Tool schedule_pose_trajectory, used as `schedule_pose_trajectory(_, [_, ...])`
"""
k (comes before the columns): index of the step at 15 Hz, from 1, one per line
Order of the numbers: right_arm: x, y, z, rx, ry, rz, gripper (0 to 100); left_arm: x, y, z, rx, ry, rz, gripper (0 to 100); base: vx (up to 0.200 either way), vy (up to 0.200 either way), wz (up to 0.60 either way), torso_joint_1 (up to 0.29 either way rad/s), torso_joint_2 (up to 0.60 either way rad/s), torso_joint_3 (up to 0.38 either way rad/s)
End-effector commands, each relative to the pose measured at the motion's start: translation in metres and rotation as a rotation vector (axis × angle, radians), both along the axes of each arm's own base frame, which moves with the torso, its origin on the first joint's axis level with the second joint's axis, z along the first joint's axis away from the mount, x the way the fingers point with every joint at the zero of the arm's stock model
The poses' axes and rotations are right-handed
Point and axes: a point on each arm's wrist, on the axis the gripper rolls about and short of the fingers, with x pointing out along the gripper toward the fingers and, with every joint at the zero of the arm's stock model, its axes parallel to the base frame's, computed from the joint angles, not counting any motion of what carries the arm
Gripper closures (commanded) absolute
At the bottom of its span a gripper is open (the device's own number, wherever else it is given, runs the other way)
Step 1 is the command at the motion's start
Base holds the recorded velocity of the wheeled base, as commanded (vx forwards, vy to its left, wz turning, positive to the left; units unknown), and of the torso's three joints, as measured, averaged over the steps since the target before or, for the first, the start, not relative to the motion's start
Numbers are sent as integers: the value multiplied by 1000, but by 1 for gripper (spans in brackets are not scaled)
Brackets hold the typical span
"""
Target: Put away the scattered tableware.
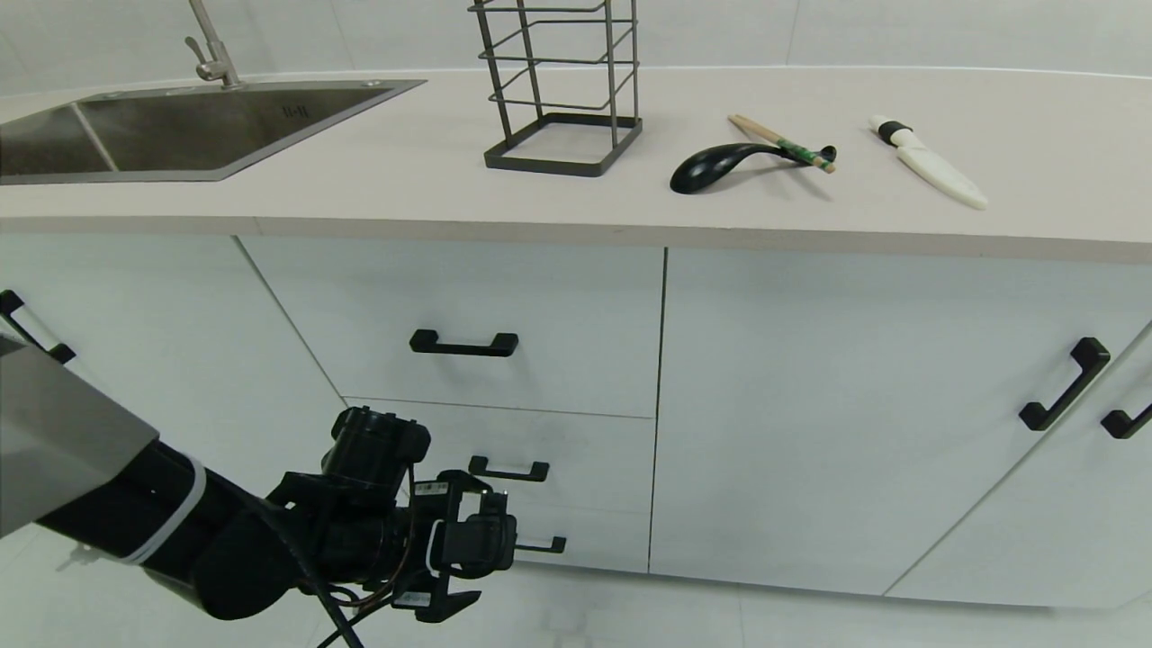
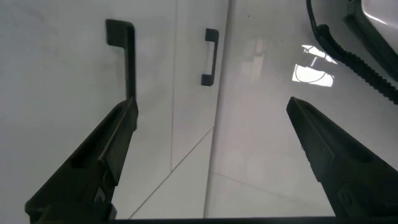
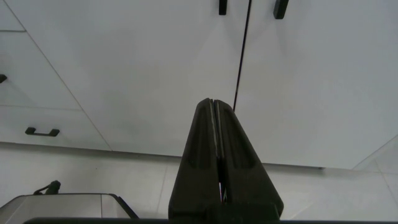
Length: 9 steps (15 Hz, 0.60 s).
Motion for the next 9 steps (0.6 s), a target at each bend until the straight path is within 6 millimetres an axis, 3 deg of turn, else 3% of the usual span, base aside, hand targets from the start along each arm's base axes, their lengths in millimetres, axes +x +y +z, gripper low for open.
schedule_pose_trajectory(1, [0,0,0,0,-2,1,100,4,0,-6,7,14,4,0,0,0,0,0,0,0])
schedule_pose_trajectory(4, [0,0,0,0,0,1,100,20,-3,-5,-8,-86,25,0,0,0,0,0,0,0])
schedule_pose_trajectory(9, [0,0,0,0,0,1,100,27,-2,-12,-9,-108,50,0,0,0,0,0,0,0])
